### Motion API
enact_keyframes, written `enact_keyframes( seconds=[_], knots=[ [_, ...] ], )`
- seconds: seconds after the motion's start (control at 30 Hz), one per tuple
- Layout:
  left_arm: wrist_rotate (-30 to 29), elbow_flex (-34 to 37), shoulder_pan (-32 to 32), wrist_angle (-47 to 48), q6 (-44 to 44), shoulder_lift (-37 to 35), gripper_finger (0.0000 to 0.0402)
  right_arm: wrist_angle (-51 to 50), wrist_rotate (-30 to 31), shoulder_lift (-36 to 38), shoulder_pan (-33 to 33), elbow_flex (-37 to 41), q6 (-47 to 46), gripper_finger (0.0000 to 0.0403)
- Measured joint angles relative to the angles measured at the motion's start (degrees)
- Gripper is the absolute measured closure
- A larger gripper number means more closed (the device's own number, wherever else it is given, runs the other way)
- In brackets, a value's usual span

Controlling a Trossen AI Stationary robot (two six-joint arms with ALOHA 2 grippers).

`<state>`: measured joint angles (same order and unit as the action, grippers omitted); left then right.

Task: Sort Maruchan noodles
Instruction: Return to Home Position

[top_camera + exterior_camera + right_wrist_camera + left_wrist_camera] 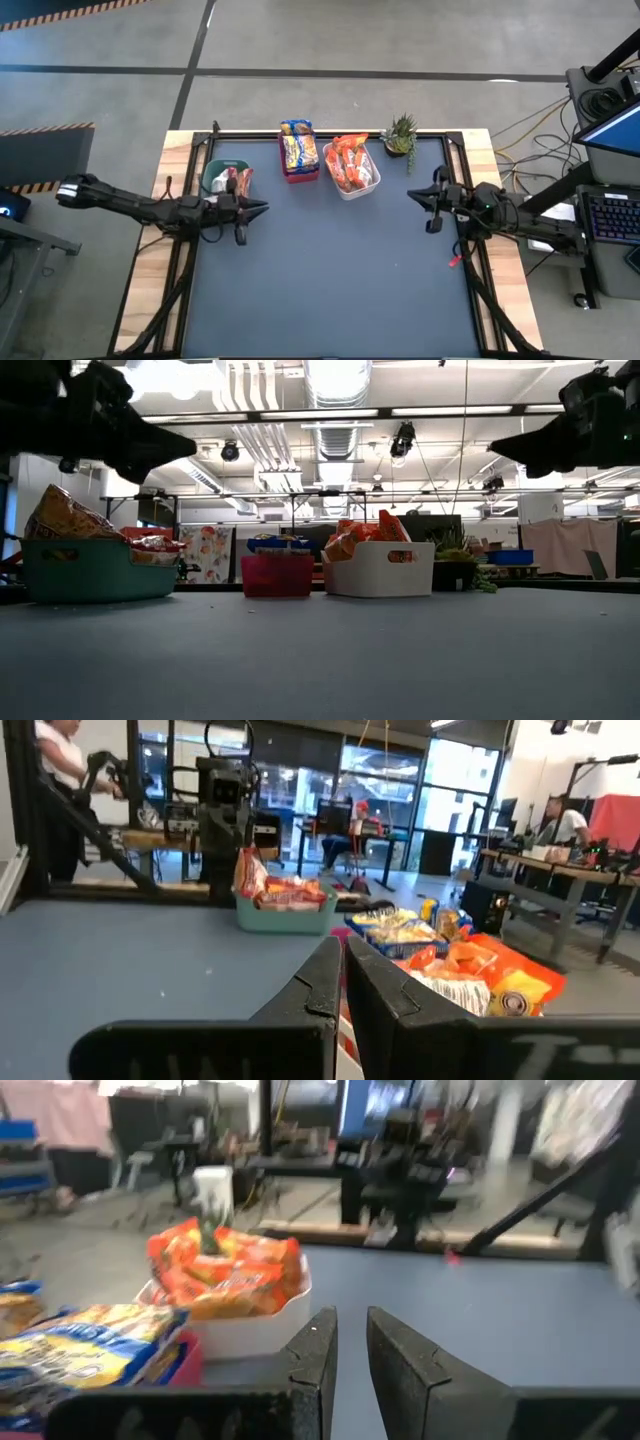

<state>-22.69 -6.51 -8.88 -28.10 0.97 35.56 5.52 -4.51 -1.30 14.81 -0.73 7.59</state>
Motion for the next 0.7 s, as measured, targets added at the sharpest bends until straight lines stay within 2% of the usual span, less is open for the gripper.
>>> enact_keyframes(
  seconds=[0.1, 0.23, 0.33, 0.4, 0.53, 0.63, 0.7],
  knots=[
    [3.2, 5.8, 0.0, -12.8, -0.4, 0.5, 0.0362, -3.3, -0.5, -0.2, -0.1, 0.0, 1.5, 0.0394],
    [6.4, 5.0, -0.3, -11.4, -0.7, 1.5, 0.0362, -4.4, 1.0, -0.6, -0.1, 0.0, -4.0, 0.0394],
    [7.4, 4.6, -0.3, -11.9, -2.4, 2.3, 0.0362, -4.6, 1.7, -0.9, -0.2, 0.0, -4.6, 0.0394],
    [5.5, 4.6, -0.3, -11.8, -2.8, 2.9, 0.0362, -4.6, 1.7, -1.2, -0.2, 0.0, -3.7, 0.0394],
    [-2.0, 4.8, -0.3, -10.6, 3.7, 4.2, 0.0362, -4.6, 1.7, -1.4, -0.2, 0.0, -2.7, 0.0394],
    [-3.6, 4.6, -0.2, -10.6, 5.7, 5.5, 0.0362, -4.6, 1.7, -1.4, -0.2, 0.0, -2.7, 0.0394],
    [-5.0, 4.5, -0.2, -10.7, 3.2, 6.9, 0.0362, -4.6, 1.7, -1.4, -0.2, 0.0, -2.6, 0.0394]
  ],
)
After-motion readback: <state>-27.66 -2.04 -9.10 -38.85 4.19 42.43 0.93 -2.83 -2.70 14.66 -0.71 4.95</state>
